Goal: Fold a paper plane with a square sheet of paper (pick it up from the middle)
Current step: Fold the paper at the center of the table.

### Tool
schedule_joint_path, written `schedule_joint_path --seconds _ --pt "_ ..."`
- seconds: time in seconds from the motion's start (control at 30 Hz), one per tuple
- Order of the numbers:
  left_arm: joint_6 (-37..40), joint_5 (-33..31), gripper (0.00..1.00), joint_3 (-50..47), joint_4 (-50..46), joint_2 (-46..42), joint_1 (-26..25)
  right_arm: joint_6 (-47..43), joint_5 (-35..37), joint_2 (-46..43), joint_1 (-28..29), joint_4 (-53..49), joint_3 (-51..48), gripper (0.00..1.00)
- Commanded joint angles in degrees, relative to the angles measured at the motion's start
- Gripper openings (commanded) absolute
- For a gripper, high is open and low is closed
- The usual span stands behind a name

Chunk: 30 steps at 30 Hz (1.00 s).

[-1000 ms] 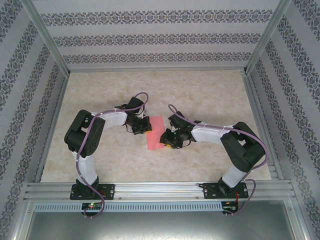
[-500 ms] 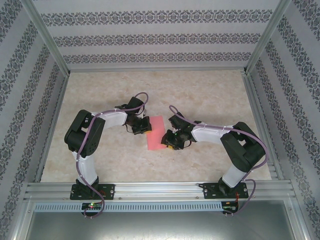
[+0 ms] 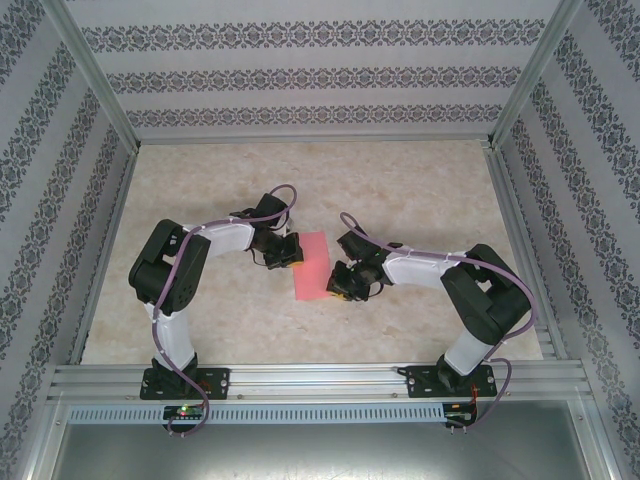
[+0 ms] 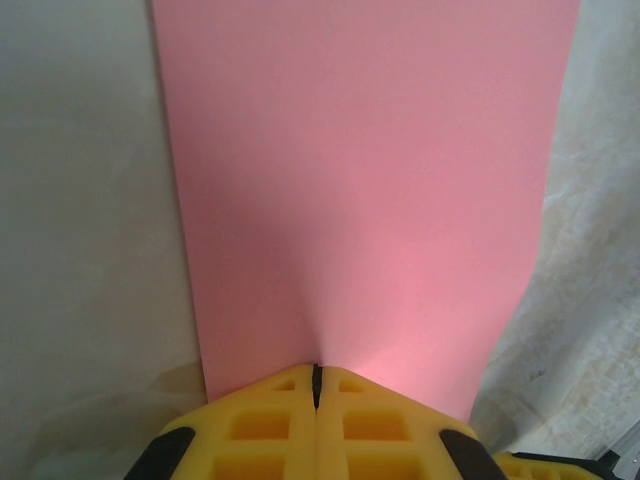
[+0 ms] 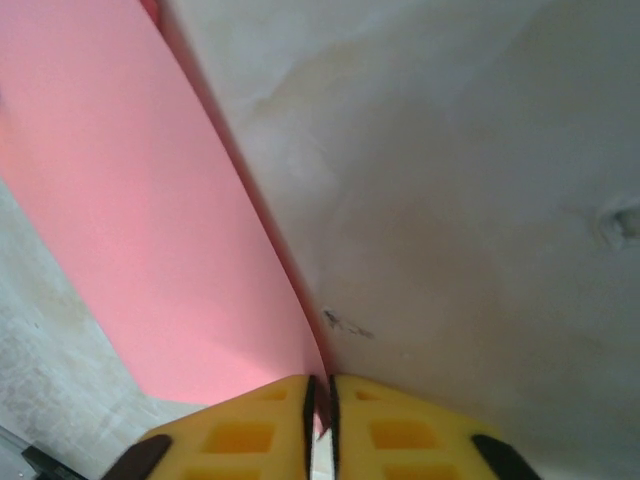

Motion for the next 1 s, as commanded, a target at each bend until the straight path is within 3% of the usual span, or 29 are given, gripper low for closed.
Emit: schedule_joint_path --seconds 0.0,0.13,0.53,0.77,0.97 --pt "0.87 -5.38 0.05 -1.29 -4.67 3.03 -0.54 0.92 1.33 -1.64 0.67 -2.00 -0.68 0.09" --pt "0.93 -5.47 0.04 -1.26 -4.85 2.80 -0.51 1.41 2.44 -3.30 0.52 0.07 -0.97 0.02" --pt "3.02 -4.34 0.05 1.34 -5.83 0.84 -0.52 -1.52 0.14 -4.90 0.82 7.47 2.43 0.00" --pt "4.42 -4.25 0.10 4.62 -4.77 -3.59 0.14 -2.34 -0.67 -1.22 1.40 5.77 6.67 0.00" --pt "4.46 -2.28 0.09 4.52 -3.97 -0.71 0.84 -1.64 -0.32 -2.68 1.22 1.24 6.91 0.00"
